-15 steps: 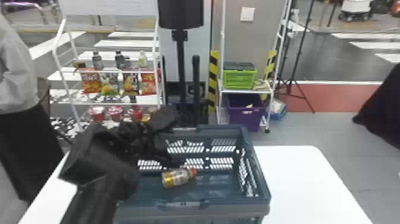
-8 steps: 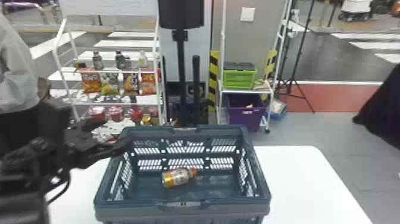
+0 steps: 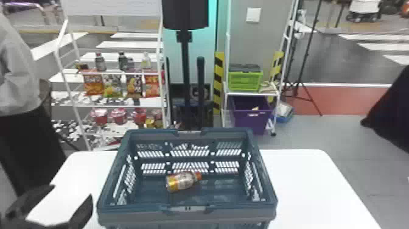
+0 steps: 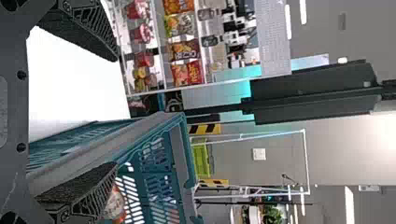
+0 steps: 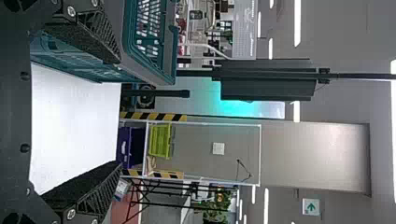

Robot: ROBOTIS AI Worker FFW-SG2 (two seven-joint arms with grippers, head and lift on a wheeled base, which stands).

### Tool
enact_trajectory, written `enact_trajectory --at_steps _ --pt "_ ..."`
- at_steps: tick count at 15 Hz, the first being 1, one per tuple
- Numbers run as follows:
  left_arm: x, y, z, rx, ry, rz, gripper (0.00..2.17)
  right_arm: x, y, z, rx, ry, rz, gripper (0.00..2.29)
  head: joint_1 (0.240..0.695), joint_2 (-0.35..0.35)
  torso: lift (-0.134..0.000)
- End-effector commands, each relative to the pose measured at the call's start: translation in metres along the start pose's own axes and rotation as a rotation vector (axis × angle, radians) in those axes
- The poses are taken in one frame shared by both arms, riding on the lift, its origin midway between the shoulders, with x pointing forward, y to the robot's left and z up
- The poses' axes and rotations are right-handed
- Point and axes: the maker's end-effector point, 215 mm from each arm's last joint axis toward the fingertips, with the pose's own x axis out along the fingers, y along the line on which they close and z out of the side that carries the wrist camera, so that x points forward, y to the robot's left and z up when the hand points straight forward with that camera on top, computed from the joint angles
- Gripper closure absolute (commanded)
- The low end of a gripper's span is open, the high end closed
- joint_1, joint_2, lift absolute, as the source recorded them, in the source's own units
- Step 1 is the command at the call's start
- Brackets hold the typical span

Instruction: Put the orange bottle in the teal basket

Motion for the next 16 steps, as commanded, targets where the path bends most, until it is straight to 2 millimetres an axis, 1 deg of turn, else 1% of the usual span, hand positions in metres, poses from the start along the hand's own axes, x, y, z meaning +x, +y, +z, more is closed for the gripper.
enact_trajectory --at_steps 1,4,7,8,10,11,13,15,16 --pt "-0.033 -0.021 -0.016 0.05 -0.026 -0.004 0.09 0.004 0.002 -0.007 0.014 0.02 0.002 0.12 0.499 0.0 0.0" --pt "-0.062 -0.054 -0.025 0.058 -0.065 0.011 0.09 0.008 0.007 -0.01 0.049 0.024 0.004 0.11 0.499 0.0 0.0" --pt "-0.082 -0.087 -0.015 0.02 -0.163 0.064 0.09 0.012 0.018 -0.015 0.072 0.027 0.017 0.11 0.499 0.0 0.0" --pt "-0.086 -0.091 -0.012 0.003 -0.185 0.09 0.09 0.014 0.019 -0.014 0.076 0.021 0.019 0.11 0.499 0.0 0.0" --pt "-0.091 -0.09 -0.026 -0.074 -0.167 0.148 0.09 0.016 0.023 -0.015 0.089 0.023 0.02 0.11 0.499 0.0 0.0" --pt "-0.092 -0.091 -0.028 -0.093 -0.166 0.154 0.09 0.016 0.025 -0.017 0.094 0.025 0.022 0.11 0.499 0.0 0.0" --pt "-0.092 -0.093 -0.033 -0.102 -0.159 0.162 0.09 0.017 0.027 -0.025 0.103 0.049 0.021 0.12 0.499 0.0 0.0" --pt "-0.092 -0.092 -0.035 -0.106 -0.151 0.177 0.09 0.018 0.028 -0.024 0.104 0.046 0.022 0.12 0.499 0.0 0.0" --pt "-0.092 -0.091 -0.036 -0.108 -0.148 0.181 0.09 0.017 0.028 -0.026 0.105 0.056 0.023 0.12 0.499 0.0 0.0"
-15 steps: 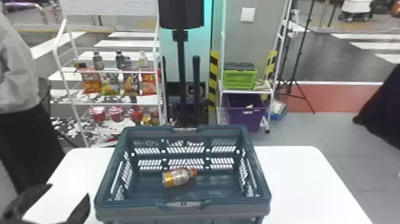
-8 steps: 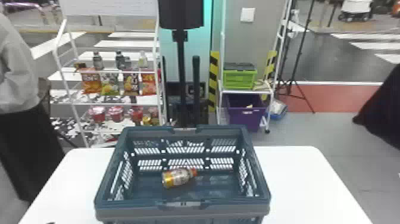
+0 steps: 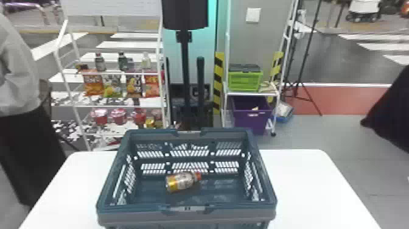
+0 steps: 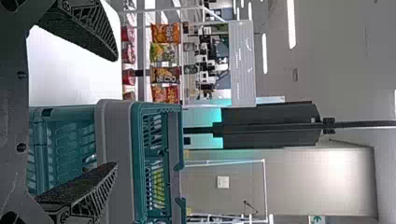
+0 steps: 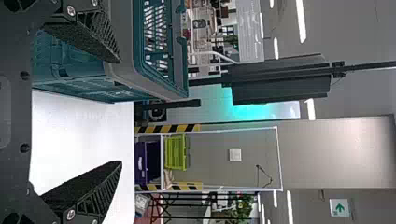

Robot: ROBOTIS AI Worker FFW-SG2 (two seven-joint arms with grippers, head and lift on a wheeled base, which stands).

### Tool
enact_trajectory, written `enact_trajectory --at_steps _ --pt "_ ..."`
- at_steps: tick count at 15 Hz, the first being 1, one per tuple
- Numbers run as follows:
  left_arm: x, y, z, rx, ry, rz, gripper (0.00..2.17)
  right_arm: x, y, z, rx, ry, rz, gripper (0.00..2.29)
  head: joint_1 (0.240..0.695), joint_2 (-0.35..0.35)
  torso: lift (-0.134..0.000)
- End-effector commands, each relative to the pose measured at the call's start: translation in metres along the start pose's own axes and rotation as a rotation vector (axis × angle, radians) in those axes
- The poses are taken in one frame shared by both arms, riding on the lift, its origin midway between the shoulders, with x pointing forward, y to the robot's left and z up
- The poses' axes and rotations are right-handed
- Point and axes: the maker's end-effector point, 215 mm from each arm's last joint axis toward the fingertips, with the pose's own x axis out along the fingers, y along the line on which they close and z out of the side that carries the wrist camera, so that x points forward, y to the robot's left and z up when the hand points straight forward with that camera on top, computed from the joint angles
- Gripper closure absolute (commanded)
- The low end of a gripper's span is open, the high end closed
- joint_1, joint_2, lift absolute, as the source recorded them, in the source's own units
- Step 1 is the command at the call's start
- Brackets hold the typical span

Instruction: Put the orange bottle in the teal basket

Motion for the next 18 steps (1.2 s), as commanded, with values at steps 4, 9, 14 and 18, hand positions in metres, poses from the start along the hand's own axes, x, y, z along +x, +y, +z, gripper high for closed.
enact_trajectory --at_steps 4,9,14,18 --pt "-0.003 0.001 -0.007 -0.003 0.025 0.006 0.09 -0.003 0.001 -0.002 0.002 0.015 0.004 0.12 0.499 0.0 0.0" --pt "-0.006 0.004 -0.001 0.006 0.033 0.007 0.09 -0.009 0.006 0.001 0.004 0.018 0.01 0.12 0.499 0.0 0.0" --pt "-0.006 0.001 -0.001 -0.006 0.044 0.004 0.09 -0.014 0.007 0.002 0.007 0.022 0.007 0.12 0.499 0.0 0.0" --pt "-0.003 0.0 0.0 -0.008 0.042 0.002 0.09 -0.015 0.007 0.002 0.002 0.024 0.01 0.12 0.499 0.0 0.0"
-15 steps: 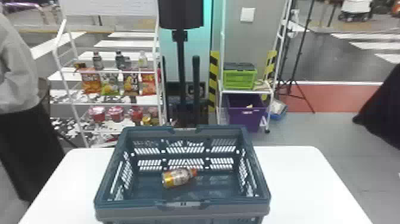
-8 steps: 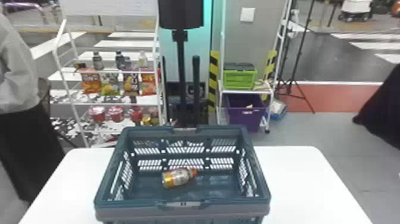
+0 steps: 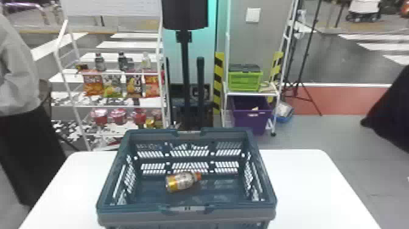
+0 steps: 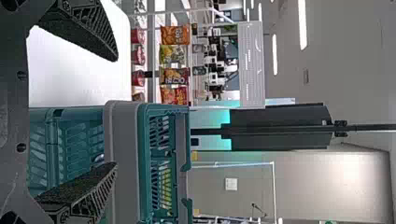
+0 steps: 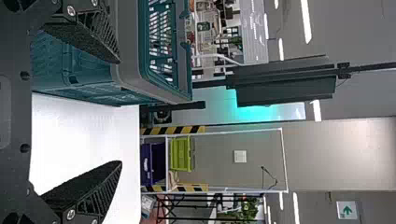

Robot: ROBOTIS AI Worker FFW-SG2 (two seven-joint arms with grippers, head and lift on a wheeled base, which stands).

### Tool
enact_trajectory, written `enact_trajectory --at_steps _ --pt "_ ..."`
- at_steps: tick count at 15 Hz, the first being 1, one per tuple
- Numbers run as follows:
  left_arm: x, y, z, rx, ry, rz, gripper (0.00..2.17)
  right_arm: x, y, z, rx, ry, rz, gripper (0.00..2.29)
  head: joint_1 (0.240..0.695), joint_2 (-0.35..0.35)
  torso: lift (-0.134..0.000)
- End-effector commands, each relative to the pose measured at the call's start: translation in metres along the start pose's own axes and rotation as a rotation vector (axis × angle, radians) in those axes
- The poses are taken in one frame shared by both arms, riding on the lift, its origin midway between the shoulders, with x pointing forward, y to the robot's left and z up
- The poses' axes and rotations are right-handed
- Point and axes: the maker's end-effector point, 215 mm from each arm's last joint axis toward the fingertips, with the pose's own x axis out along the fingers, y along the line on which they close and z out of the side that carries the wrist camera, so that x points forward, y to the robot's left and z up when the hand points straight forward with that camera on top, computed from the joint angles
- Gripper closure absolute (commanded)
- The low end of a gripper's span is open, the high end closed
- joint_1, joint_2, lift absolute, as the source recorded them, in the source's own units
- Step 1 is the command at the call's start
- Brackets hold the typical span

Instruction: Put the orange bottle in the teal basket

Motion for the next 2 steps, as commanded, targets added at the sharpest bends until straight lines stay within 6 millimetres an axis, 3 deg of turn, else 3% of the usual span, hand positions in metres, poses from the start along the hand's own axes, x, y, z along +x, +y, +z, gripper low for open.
enact_trajectory --at_steps 1,2 --pt "0.0056 -0.0006 -0.0044 -0.004 0.017 0.002 0.09 0.0004 0.0008 0.0 -0.002 0.0 0.002 0.12 0.499 0.0 0.0" --pt "0.0079 -0.0008 -0.0052 -0.006 0.019 0.001 0.09 0.0002 0.0008 -0.0009 -0.004 0.002 0.002 0.12 0.499 0.0 0.0"
